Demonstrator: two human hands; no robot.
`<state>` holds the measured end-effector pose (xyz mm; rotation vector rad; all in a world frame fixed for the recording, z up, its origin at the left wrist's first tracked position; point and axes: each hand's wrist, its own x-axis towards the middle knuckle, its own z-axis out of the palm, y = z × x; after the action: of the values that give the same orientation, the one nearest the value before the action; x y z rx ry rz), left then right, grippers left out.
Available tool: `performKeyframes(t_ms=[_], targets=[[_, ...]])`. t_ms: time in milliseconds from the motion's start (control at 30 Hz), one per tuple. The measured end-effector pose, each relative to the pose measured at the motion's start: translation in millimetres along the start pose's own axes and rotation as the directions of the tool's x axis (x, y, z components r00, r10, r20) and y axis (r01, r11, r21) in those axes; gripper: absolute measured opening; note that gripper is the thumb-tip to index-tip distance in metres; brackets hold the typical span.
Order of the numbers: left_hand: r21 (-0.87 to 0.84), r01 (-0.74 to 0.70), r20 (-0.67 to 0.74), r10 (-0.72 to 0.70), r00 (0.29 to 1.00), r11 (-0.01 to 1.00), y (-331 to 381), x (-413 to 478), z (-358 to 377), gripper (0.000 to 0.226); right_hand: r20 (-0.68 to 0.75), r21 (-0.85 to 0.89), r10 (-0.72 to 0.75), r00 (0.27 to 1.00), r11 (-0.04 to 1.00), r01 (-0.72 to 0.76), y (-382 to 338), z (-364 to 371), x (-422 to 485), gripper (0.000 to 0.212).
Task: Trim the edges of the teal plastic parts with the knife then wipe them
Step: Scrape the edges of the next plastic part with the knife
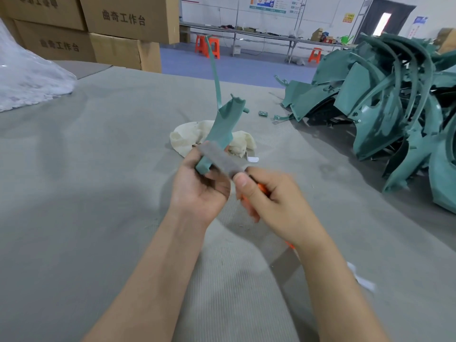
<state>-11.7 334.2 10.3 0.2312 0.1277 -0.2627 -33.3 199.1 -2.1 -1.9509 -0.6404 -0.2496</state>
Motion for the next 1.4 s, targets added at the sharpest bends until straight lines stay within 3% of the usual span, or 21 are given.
performKeyframes(t_ms=[133, 233, 267, 433, 567, 700, 800, 867, 967, 1067, 1133, 1233, 1267, 1400], targets=[[0.019, 0.06, 0.037, -0.06, 0.997, 0.998, -0.7, -0.4, -1.0, 0.028, -0.221, 0.029, 0.044, 0.974, 0.999, -0.039, 1.9, -2.8, 1.6, 0.042], [0.092, 0.065, 0.016, -0.066, 0.998, 0.994, -2.2, -1.0, -0.6, 0.018, -0.311, -0.01, 0.0, 0.95, 1.0, -0.003, -2.9, -5.0, 1.9, 0.025], [0.13, 0.062, -0.006, -0.062, 0.998, 0.99, -3.3, -0.6, -0.6, 0.015, -0.306, 0.005, -0.015, 0.952, 1.0, 0.018, -4.8, -6.7, 1.9, 0.018], [0.318, 0.088, -0.112, -0.054, 0.992, 0.944, -7.6, 4.8, -3.5, 0.023, -0.166, 0.099, -0.013, 0.986, 0.995, 0.03, -9.5, -12.8, -0.6, 0.029], [0.418, 0.078, -0.137, -0.022, 0.99, 0.905, -8.8, 6.9, -5.5, 0.016, -0.216, 0.145, 0.056, 0.975, 0.989, -0.025, -10.1, -13.0, -0.5, 0.026], [0.273, 0.014, -0.257, 0.059, 0.965, 0.962, 2.0, 13.1, -10.6, 0.037, -0.276, 0.22, 0.073, 0.958, 0.975, -0.011, -11.8, -16.1, -0.4, 0.021], [0.329, 0.021, -0.297, 0.083, 0.951, 0.944, 20.4, 16.3, -17.8, 0.022, -0.227, 0.31, 0.123, 0.966, 0.949, -0.048, -10.5, -25.2, -1.4, 0.016], [0.539, 0.081, -0.254, 0.07, 0.965, 0.839, 29.6, 16.1, -22.1, 0.012, -0.17, 0.305, 0.143, 0.975, 0.948, -0.085, -9.0, -31.7, -3.3, 0.013], [0.856, 0.159, -0.181, -0.003, 0.984, 0.492, 39.2, 13.6, -31.5, 0.032, -0.087, 0.294, 0.155, 0.984, 0.948, -0.123, -8.8, -40.8, -6.4, 0.02], [0.88, 0.189, -0.194, -0.032, 0.98, 0.436, 39.3, 13.3, -35.6, 0.026, 0.042, 0.271, 0.152, 0.987, 0.95, -0.158, -9.6, -43.5, -8.2, 0.029], [0.913, 0.185, -0.225, 0.07, 0.972, 0.362, 31.8, 18.1, -34.2, 0.024, 0.136, 0.24, 0.126, 0.983, 0.958, -0.156, -10.5, -40.7, -8.4, 0.03], [0.989, 0.143, -0.15, 0.283, 0.947, 0.042, 19.4, 29.8, -38.3, 0.042, 0.243, 0.267, 0.066, 0.968, 0.955, -0.133, -15.7, -32.3, -7.0, 0.02], [0.994, 0.11, -0.106, 0.305, 0.946, 0.003, 16.1, 31.9, -40.1, 0.047, 0.249, 0.3, 0.067, 0.966, 0.943, -0.143, -16.7, -29.9, -6.0, 0.019], [0.996, 0.073, -0.085, 0.401, 0.912, 0.044, 10.5, 33.5, -38.5, 0.053, 0.156, 0.444, 0.142, 0.978, 0.874, -0.197, -16.2, -25.6, -5.8, 0.029]])
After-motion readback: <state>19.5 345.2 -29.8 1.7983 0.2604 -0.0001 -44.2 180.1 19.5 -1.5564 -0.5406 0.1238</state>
